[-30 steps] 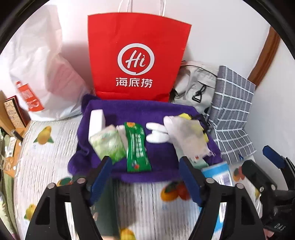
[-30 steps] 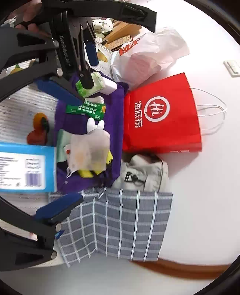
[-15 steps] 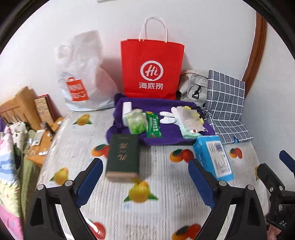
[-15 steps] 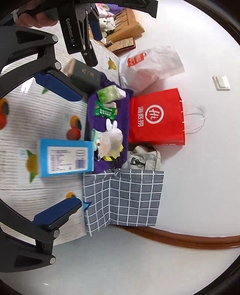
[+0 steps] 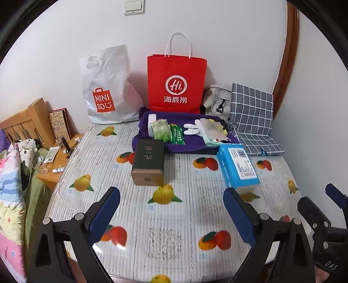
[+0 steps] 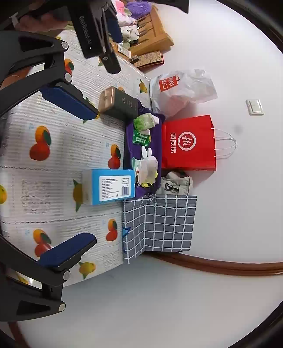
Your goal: Organize soft objects
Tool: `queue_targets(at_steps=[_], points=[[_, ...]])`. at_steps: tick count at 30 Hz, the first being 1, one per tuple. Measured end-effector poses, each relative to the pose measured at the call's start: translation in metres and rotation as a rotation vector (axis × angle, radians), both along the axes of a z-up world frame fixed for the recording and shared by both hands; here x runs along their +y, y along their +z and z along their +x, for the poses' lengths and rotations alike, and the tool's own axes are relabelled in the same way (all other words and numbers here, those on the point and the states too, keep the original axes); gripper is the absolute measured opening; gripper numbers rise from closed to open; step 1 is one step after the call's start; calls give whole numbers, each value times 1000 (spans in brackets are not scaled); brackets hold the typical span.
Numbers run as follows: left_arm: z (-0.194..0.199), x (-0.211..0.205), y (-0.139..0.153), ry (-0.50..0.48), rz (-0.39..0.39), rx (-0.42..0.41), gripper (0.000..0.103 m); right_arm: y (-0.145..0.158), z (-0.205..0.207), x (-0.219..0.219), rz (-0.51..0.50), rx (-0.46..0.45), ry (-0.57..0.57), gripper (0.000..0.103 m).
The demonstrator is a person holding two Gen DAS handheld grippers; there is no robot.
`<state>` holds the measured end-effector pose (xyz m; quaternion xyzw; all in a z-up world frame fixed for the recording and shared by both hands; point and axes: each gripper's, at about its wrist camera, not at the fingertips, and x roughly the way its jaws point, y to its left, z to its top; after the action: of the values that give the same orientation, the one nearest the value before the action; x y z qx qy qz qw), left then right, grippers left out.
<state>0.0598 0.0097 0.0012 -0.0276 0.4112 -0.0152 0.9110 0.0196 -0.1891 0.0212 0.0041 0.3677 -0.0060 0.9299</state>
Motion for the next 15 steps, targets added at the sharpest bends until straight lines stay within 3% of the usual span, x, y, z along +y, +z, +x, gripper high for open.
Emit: queue_targets(at_steps=[15], points=[[-32,-14,10,-31,5,-29,96,6,-35,-8,-9,-26,-20,103]])
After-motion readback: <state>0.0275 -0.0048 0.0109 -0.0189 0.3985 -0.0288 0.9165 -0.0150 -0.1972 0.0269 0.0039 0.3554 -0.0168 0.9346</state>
